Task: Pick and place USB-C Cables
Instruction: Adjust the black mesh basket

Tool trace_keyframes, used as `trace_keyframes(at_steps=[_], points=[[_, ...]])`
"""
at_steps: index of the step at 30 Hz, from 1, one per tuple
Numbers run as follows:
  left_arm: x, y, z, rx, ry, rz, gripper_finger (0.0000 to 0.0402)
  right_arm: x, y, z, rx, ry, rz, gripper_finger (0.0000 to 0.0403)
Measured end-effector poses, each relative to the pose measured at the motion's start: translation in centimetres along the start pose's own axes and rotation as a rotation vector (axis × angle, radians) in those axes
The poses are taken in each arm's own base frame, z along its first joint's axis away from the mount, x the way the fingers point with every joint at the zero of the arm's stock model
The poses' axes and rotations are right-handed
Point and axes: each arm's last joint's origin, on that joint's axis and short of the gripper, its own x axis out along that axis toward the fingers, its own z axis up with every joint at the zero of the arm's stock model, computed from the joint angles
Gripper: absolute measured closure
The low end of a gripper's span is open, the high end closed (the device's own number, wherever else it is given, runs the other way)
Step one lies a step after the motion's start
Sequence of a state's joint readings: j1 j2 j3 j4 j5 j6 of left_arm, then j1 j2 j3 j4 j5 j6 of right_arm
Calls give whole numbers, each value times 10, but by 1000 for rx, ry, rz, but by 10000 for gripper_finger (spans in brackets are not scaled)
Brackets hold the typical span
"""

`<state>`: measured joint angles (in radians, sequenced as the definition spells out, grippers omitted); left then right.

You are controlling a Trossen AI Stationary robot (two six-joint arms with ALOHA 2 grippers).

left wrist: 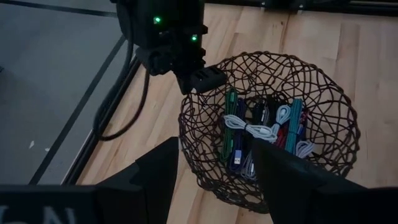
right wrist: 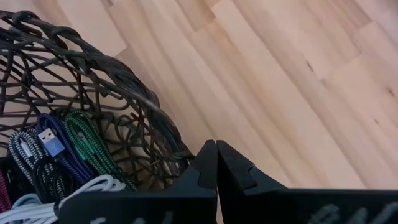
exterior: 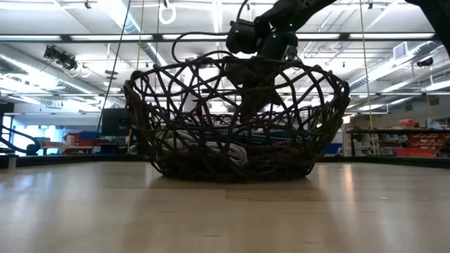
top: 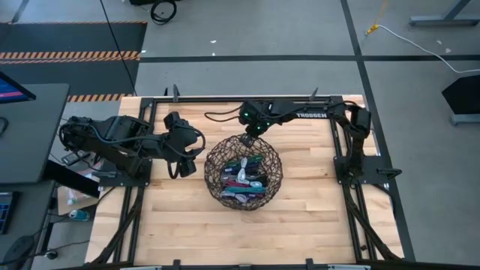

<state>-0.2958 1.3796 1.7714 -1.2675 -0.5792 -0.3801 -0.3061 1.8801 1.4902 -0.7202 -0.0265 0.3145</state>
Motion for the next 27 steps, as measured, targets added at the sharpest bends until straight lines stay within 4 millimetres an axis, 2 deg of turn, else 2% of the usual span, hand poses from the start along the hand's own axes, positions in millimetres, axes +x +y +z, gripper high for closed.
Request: trace_keyframes(at_steps=[15, 27], points=[[0, 0, 0, -1, -1, -1, 191, 0, 24, -11, -19, 30, 9, 403], [0, 0, 0, -1, -1, -1, 191, 0, 24, -12, -40, 22, -28, 403]])
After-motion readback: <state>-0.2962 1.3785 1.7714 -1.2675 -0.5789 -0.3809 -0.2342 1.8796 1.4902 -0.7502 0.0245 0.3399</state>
